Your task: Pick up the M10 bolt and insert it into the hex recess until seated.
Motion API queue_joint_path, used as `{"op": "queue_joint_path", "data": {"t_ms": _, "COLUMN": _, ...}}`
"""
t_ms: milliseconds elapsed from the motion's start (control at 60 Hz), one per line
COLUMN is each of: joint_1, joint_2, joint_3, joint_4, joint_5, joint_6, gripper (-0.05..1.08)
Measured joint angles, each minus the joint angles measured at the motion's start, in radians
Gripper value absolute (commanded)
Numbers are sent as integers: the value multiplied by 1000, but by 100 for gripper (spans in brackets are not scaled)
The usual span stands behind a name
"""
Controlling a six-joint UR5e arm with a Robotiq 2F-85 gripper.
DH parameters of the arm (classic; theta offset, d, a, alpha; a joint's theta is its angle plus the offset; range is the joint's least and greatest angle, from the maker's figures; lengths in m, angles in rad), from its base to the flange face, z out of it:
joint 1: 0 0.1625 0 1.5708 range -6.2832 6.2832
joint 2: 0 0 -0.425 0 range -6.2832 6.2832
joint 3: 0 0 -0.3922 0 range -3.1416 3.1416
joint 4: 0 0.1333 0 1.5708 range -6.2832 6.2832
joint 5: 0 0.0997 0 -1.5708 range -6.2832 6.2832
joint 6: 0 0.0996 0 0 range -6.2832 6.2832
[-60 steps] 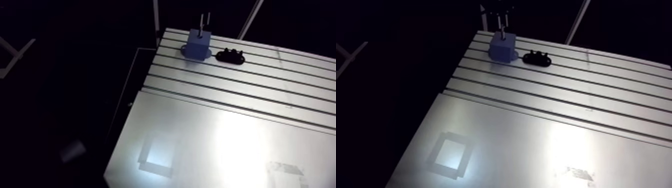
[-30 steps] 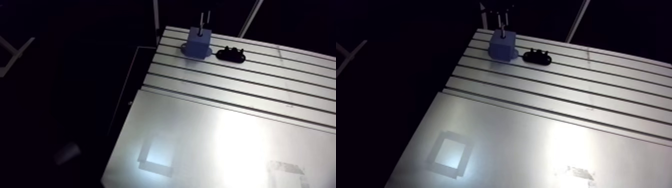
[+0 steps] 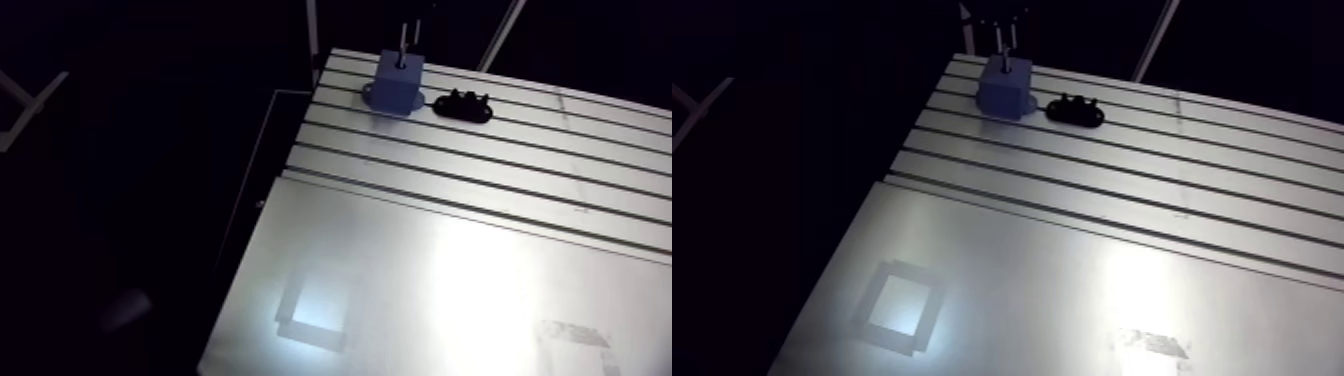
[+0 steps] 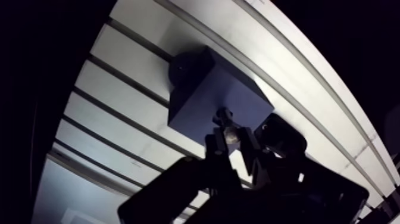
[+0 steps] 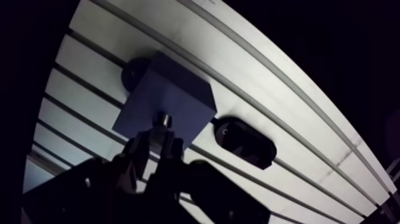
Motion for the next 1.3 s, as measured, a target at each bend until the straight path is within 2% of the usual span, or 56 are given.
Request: {"op": "queue_joint_path", "data": {"t_ms": 1300, "joint_1": 0, "joint_2": -5, "joint_3": 12, "joint_4": 2, "joint_5": 1, "joint_6": -1, "gripper": 84}}
